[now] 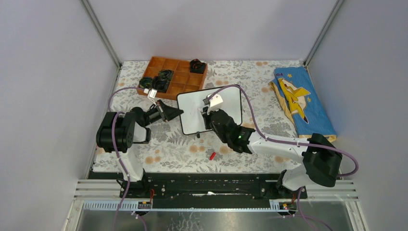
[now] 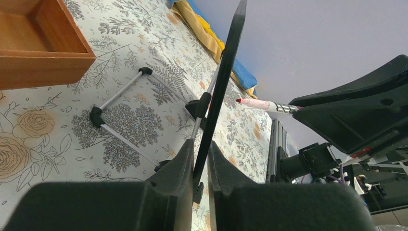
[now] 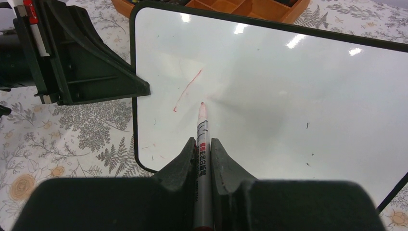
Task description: Write a sentence on the whiteboard
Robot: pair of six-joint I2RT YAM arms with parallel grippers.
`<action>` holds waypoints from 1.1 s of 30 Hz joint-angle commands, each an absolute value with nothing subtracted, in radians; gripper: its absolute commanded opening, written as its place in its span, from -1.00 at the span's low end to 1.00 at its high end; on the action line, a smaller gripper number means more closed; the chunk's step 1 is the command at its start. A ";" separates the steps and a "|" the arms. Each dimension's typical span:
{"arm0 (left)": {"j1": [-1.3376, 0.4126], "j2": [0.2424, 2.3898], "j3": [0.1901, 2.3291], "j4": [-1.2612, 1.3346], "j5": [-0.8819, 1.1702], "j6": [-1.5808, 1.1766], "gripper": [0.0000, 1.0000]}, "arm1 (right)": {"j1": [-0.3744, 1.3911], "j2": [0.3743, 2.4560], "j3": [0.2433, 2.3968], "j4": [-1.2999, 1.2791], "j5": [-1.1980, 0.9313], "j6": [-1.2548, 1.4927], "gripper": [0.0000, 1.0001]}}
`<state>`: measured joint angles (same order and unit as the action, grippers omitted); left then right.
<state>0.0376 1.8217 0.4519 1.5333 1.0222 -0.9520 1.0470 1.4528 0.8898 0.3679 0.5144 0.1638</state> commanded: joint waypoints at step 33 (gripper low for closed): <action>0.030 1.791 0.440 1.598 1.025 -0.958 -0.85 | 1.049 1.521 0.938 0.339 0.565 0.141 -1.00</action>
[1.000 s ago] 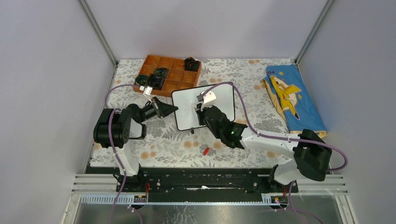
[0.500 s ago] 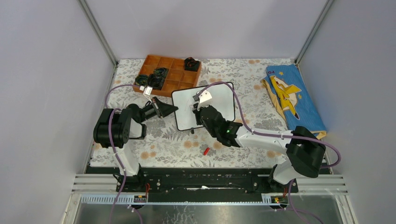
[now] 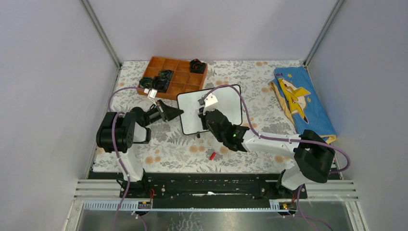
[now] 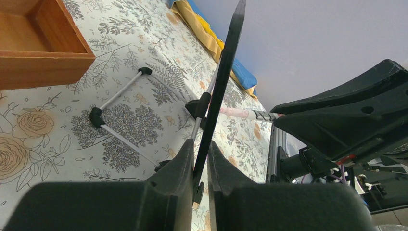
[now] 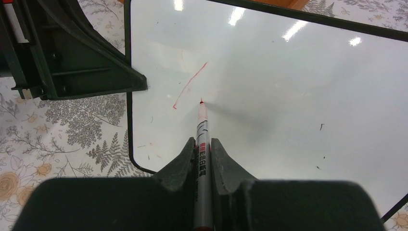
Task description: Write a sentence on the whiteboard
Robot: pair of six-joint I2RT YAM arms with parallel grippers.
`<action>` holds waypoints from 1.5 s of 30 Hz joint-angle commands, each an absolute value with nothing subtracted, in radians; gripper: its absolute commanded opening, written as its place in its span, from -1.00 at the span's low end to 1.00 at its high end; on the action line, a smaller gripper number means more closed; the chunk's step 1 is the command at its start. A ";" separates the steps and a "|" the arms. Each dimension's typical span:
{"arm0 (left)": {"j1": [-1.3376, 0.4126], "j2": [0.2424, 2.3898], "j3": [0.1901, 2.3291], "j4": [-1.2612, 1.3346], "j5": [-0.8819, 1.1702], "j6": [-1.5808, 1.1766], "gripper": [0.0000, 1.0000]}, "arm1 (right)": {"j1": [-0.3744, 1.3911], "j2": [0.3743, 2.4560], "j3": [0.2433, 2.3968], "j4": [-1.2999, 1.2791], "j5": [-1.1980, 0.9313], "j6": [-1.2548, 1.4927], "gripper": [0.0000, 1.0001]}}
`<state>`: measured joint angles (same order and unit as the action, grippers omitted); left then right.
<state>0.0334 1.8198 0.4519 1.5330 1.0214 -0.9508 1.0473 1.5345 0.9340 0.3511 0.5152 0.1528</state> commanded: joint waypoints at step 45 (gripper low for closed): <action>0.018 1.787 0.442 1.597 1.032 -0.951 -0.95 | 1.037 1.556 1.043 0.341 0.568 0.100 -1.00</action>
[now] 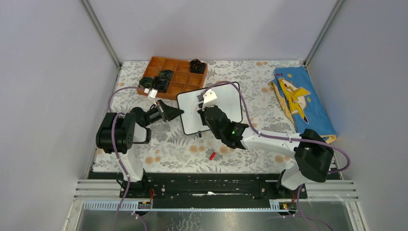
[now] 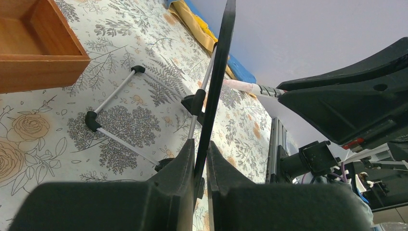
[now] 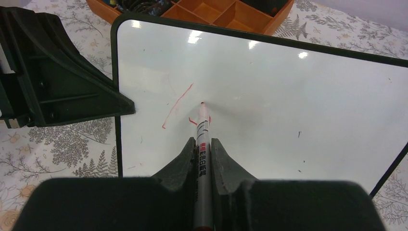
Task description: Write a sentence on the whiteboard
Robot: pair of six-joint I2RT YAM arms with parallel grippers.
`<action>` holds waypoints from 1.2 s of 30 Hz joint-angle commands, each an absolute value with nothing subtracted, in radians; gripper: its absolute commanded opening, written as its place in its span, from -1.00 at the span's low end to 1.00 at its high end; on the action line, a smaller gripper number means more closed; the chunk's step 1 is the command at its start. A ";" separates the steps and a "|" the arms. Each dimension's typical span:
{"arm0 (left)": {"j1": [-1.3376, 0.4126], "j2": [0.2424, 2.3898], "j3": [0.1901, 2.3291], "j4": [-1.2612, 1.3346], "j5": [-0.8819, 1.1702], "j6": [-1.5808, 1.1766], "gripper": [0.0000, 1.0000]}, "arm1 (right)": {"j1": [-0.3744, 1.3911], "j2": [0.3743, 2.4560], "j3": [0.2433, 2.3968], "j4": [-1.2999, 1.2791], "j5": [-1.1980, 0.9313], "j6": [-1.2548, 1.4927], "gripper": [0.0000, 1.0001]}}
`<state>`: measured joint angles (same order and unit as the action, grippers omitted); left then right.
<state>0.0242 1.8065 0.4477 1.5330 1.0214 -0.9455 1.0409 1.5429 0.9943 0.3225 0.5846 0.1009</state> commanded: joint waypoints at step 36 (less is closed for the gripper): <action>0.012 1.754 0.430 1.540 1.023 -0.910 -0.03 | 1.034 1.370 0.930 0.327 0.549 0.150 -1.00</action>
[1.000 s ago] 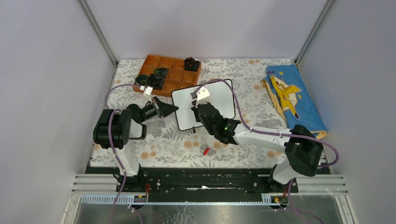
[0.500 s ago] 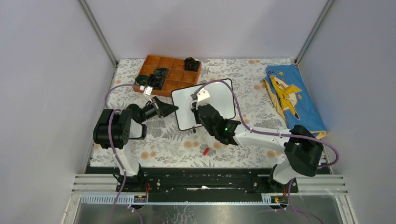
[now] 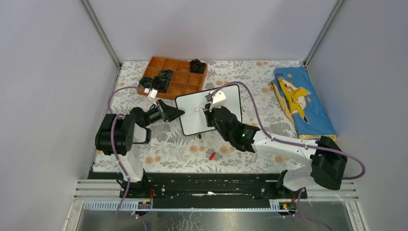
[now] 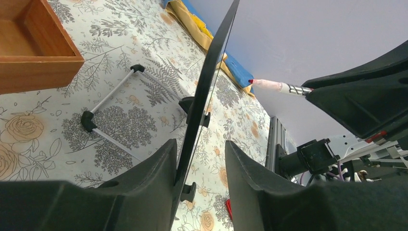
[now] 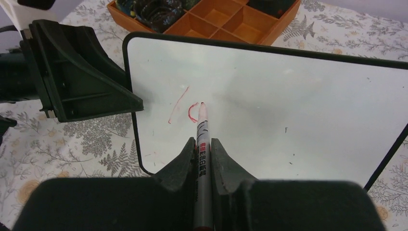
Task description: Write a sentence on the whiteboard
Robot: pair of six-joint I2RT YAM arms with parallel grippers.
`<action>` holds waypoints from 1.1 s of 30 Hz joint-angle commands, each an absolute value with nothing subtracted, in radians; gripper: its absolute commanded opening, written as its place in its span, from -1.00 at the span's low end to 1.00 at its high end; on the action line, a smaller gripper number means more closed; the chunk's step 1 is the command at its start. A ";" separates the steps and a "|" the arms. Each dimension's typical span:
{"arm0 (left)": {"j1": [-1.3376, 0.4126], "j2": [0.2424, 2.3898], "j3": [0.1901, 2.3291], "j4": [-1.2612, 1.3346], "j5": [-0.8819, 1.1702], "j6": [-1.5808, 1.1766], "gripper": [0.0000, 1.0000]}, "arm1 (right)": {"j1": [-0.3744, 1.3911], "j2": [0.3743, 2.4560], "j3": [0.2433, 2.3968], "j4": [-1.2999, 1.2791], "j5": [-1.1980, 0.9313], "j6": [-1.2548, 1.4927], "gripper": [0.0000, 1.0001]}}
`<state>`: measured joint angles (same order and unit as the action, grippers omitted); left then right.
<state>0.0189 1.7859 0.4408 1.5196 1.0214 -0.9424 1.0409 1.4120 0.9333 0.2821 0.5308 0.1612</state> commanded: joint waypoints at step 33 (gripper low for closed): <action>0.006 1.759 0.442 1.517 1.028 -0.901 -0.34 | 0.989 1.479 0.909 0.383 0.511 0.154 -1.00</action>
